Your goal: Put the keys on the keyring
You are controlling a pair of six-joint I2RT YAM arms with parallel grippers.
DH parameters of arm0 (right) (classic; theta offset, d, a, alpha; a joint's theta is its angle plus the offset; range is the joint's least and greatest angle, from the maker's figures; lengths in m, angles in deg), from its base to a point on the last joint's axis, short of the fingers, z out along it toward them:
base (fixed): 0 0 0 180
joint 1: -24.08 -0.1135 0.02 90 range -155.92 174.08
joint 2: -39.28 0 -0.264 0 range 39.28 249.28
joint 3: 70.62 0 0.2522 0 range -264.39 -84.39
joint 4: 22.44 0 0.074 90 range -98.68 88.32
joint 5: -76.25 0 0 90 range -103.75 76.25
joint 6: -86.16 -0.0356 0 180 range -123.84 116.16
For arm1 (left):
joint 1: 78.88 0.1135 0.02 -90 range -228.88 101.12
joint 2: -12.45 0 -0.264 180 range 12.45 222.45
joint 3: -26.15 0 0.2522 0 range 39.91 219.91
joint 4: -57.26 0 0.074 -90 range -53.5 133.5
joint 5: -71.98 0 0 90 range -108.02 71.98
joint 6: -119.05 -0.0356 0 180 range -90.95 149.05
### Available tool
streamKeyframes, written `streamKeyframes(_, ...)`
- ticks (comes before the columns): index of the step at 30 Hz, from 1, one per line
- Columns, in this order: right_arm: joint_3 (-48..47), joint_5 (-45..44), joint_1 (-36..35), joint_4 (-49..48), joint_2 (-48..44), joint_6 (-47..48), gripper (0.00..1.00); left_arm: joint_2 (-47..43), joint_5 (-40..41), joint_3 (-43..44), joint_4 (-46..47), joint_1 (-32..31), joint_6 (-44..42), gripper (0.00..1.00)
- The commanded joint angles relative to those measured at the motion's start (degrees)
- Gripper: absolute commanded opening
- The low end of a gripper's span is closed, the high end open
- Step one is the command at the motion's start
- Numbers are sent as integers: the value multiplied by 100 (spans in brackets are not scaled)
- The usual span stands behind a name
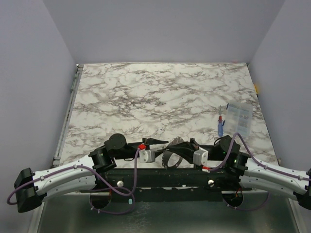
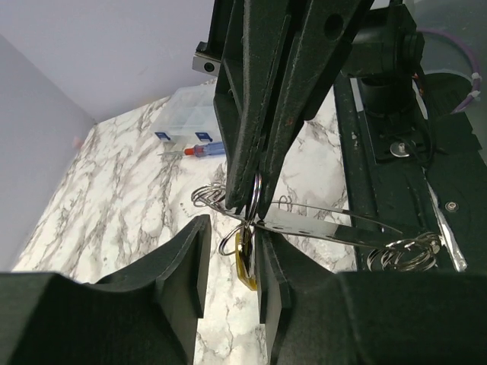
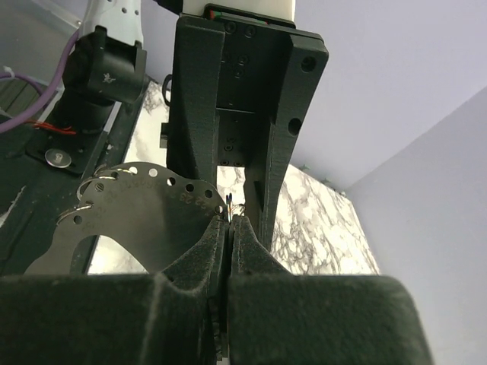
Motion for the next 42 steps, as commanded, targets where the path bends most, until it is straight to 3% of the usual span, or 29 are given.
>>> streamKeyframes(1,-149,-113,-13,-79,64,61,1,18,-450,16,244,-29,77,36)
streamKeyframes(17,-139,-298,-15,-87,101,130,1,-17,-643,12,239,-19,54,37)
streamKeyframes(25,-166,-328,-13,-60,115,159,1,-62,-559,4,234,-20,52,49)
streamKeyframes(37,-85,-347,-18,-111,27,27,1,-279,-128,7,280,-19,80,45)
streamKeyframes(42,-95,-330,-12,-92,30,11,1,-289,-120,-4,313,-18,114,55)
